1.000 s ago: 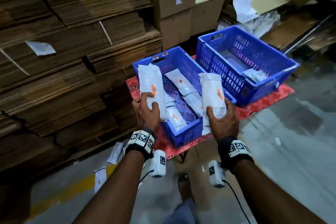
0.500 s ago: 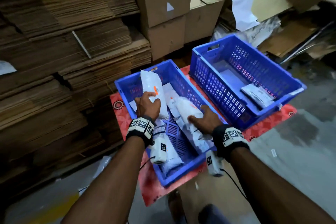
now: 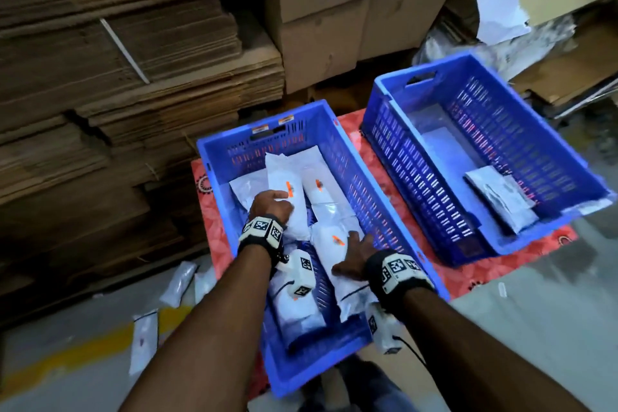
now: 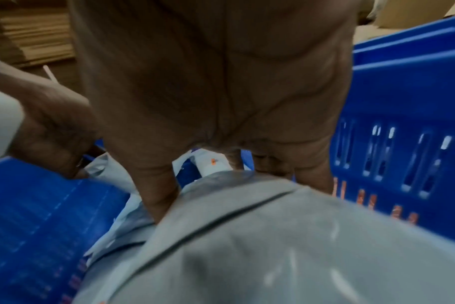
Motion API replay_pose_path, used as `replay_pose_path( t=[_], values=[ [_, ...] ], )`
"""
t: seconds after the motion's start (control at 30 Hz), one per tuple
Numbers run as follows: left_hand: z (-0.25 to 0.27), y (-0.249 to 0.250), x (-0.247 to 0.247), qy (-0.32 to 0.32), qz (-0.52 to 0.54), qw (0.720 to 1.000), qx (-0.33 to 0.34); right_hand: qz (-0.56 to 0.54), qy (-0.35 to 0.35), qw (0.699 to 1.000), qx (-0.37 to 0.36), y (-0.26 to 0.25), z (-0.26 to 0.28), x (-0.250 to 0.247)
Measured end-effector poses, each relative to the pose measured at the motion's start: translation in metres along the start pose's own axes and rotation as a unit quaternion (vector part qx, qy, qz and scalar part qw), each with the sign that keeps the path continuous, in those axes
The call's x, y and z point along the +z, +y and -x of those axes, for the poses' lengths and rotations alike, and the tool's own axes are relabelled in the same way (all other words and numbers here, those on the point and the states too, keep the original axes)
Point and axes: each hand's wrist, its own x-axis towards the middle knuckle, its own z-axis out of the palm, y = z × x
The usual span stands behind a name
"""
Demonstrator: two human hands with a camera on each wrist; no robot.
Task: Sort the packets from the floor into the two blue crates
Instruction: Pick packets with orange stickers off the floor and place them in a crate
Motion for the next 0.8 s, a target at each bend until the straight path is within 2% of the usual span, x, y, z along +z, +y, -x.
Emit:
replay_pose_path(
  t=[0.1, 0.3, 0.4, 0.5, 0.57, 0.6, 0.73, 0.8],
  values=[
    [-0.007, -0.006, 0.007, 0.018, 0.014, 1.000, -0.004, 0.039, -0.044, 0.998, -0.001, -0.004, -0.009, 0.005],
    [-0.025, -0.032, 0.015, 0.010, 0.008, 1.000, -0.027, 0.121, -0.113, 0.986, -0.011, -0.023, -0.022, 0.003],
    [-0.030, -0.029, 0.014, 0.006, 0.035, 0.998, -0.046, 0.121, -0.112, 0.986, -0.026, -0.027, -0.021, 0.002],
    [-0.041, -0.024, 0.017, 0.016, 0.070, 0.995, -0.062, 0.050, -0.129, 0.990, -0.009, -0.028, -0.019, -0.010],
    [-0.049, -0.023, 0.021, 0.009, 0.086, 0.994, -0.059, 0.023, -0.133, 0.990, -0.027, -0.025, -0.021, -0.007],
    [-0.052, -0.025, 0.022, 0.011, 0.096, 0.994, -0.059, 0.032, -0.105, 0.993, -0.042, -0.021, -0.023, -0.001],
    [-0.058, -0.028, 0.030, 0.010, 0.089, 0.994, -0.068, 0.110, -0.124, 0.981, -0.105, -0.027, -0.014, 0.003],
    [-0.058, -0.033, 0.033, 0.001, 0.087, 0.992, -0.089, 0.121, -0.130, 0.979, -0.101, -0.029, -0.012, -0.001]
  ],
)
